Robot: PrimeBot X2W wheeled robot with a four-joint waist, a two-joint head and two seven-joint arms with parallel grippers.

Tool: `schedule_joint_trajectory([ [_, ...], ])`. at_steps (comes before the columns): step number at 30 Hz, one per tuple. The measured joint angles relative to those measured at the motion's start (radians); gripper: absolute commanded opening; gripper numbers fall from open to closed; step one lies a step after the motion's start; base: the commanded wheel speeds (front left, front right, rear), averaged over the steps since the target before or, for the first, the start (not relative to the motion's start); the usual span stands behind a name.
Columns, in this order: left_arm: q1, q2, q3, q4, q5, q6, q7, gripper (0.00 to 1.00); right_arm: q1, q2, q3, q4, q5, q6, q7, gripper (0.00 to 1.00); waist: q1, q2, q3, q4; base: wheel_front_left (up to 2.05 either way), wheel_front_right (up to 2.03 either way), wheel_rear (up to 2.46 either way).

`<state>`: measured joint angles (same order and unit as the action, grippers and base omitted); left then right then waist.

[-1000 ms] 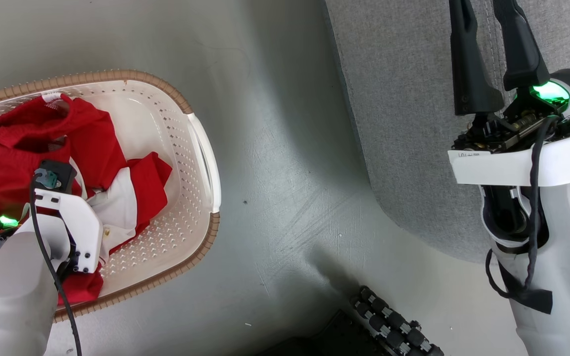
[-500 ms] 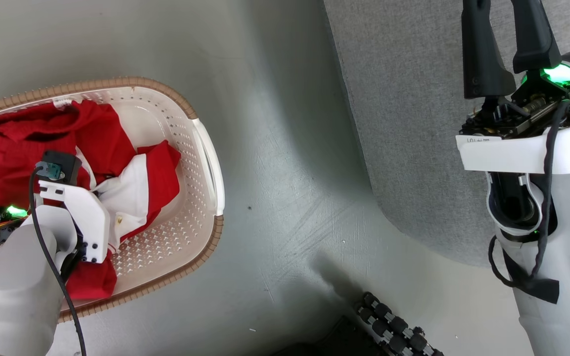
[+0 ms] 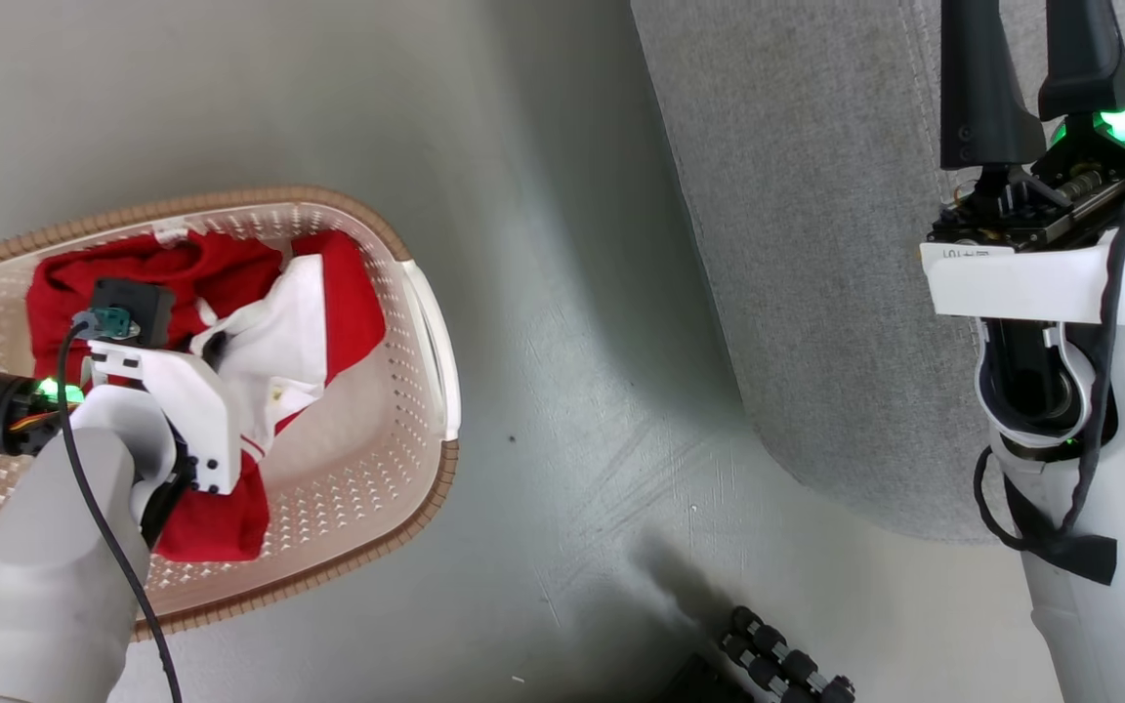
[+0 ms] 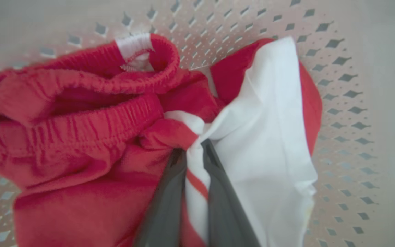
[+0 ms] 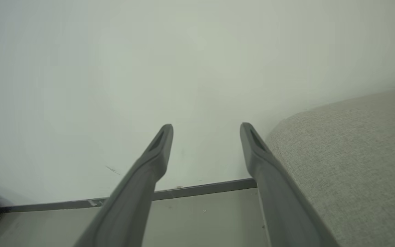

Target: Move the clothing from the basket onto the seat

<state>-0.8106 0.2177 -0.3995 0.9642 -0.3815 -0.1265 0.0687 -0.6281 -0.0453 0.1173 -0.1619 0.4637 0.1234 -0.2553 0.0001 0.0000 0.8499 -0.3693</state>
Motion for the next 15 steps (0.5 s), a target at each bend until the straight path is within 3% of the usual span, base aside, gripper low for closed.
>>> schedule_joint_trajectory([
  [15,0.081,-0.023,-0.053,-0.099,-0.094,0.000,-0.127,0.00,-0.001,-0.001,0.013,0.040,-0.009,0.000,0.000,1.00,0.0000,0.0000,-0.127,0.037,0.00,0.00,0.00],
])
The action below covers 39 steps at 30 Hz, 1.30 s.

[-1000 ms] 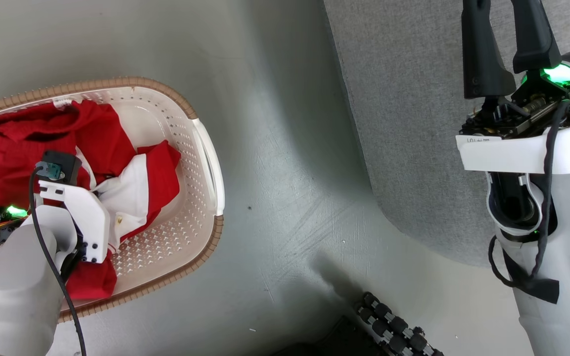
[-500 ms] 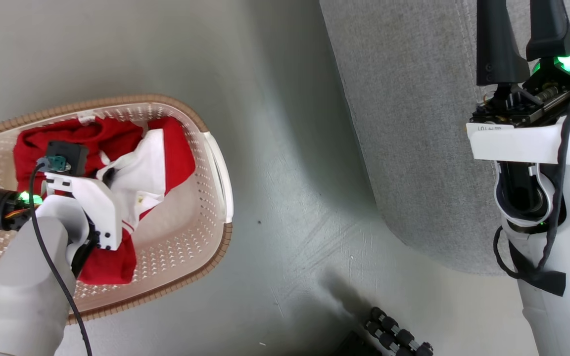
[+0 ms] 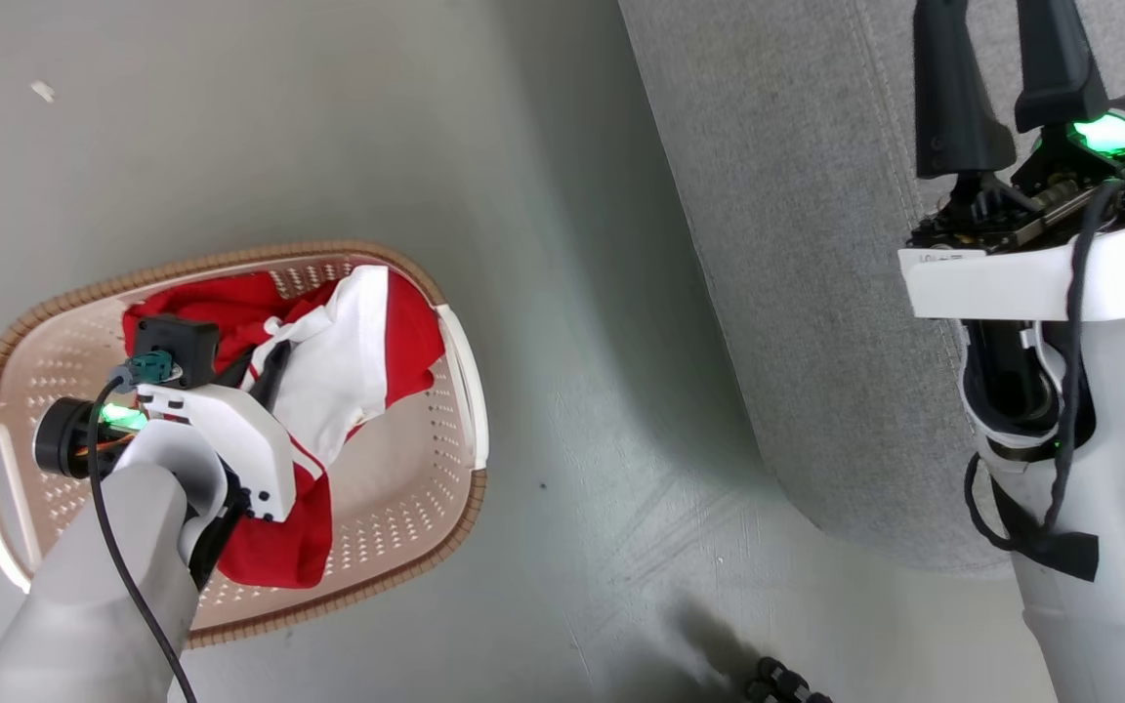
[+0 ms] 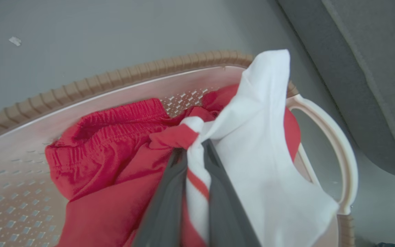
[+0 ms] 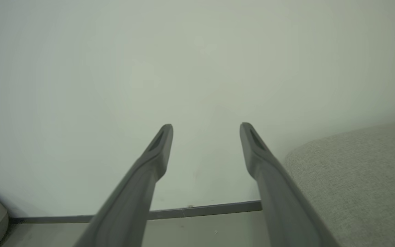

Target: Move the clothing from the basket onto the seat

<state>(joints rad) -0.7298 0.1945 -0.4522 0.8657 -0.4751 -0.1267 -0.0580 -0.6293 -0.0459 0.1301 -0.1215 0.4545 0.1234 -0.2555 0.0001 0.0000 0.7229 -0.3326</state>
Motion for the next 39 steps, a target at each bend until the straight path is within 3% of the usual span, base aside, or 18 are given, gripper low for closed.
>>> schedule_joint_trajectory([
  [18,0.110,-0.023,-0.065,-0.124,-0.094,0.000,-0.129,0.00,0.069,-0.002,0.013,0.085,-0.072,0.000,-0.001,1.00,0.0000,0.0000,-0.207,0.069,0.00,0.00,0.00],
  [39,0.133,-0.017,-0.090,-0.347,-0.141,0.000,-0.164,0.00,0.219,-0.021,0.028,0.148,-0.104,0.000,-0.001,1.00,-0.0001,0.0000,-0.458,0.161,0.00,0.00,0.00],
])
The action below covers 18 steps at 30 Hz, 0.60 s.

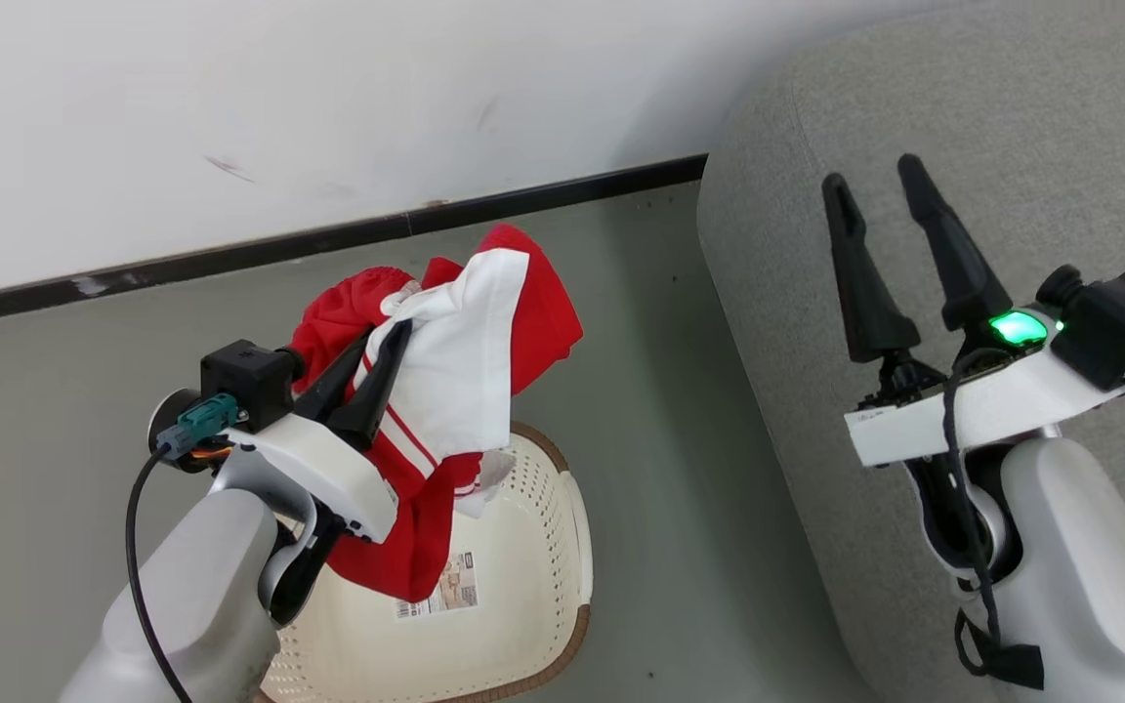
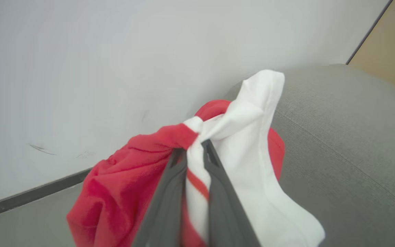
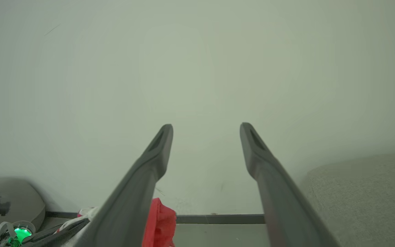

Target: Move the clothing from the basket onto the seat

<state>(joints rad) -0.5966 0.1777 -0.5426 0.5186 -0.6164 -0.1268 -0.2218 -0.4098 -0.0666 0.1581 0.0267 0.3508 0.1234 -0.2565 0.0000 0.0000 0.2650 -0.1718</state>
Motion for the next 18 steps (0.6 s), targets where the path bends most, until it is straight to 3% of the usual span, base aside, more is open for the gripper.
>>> schedule_joint_trajectory([
  [18,-0.012,0.014,0.014,-0.080,0.000,0.001,0.002,0.00,0.136,-0.058,0.104,0.020,0.048,0.000,0.000,1.00,0.0000,0.0000,-0.157,0.046,0.00,0.00,0.00],
])
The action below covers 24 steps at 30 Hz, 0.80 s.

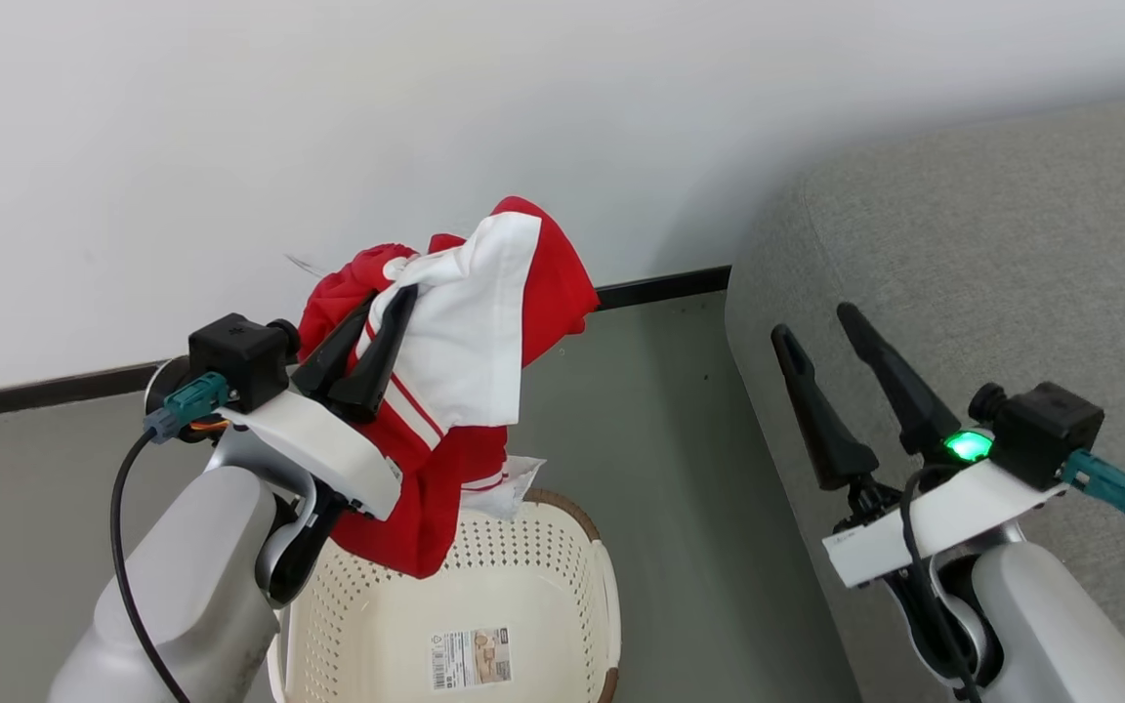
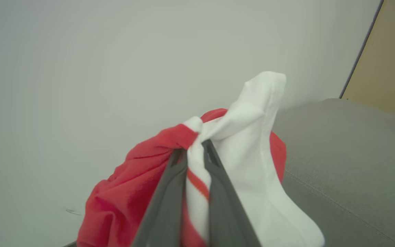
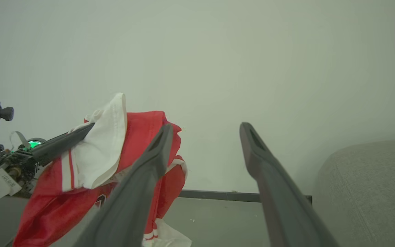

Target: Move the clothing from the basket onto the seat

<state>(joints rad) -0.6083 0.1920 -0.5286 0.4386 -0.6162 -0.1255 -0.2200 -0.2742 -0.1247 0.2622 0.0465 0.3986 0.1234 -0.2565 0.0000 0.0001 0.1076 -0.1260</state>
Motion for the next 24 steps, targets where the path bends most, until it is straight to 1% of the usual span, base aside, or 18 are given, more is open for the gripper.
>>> schedule_joint_trajectory([
  [7,0.000,-0.012,-0.002,-0.013,-0.009,0.009,0.018,0.00,0.050,-0.024,0.032,0.011,0.017,0.000,0.000,1.00,0.0000,0.0000,-0.047,0.014,0.00,0.00,0.00],
  [14,0.002,-0.015,-0.014,-0.023,-0.009,0.014,0.037,0.00,0.069,-0.029,0.053,0.010,0.048,0.000,0.000,1.00,0.0000,0.0000,-0.080,0.026,0.00,0.00,0.00],
  [19,0.008,-0.029,-0.033,-0.037,-0.009,0.018,0.054,0.00,0.069,-0.035,0.131,0.028,0.086,0.000,0.000,1.00,0.0000,0.0000,-0.096,0.034,0.00,0.00,0.00],
  [22,0.016,-0.035,-0.042,-0.047,-0.009,0.019,0.067,0.00,0.064,-0.031,0.158,0.033,0.147,0.000,0.000,1.00,0.0000,0.0000,-0.101,0.040,0.00,0.00,0.00],
  [24,0.023,-0.035,-0.047,-0.054,-0.009,0.022,0.074,0.00,0.061,-0.038,0.177,0.050,0.167,0.000,0.000,1.00,0.0000,0.0000,-0.101,0.044,0.00,0.00,0.00],
])
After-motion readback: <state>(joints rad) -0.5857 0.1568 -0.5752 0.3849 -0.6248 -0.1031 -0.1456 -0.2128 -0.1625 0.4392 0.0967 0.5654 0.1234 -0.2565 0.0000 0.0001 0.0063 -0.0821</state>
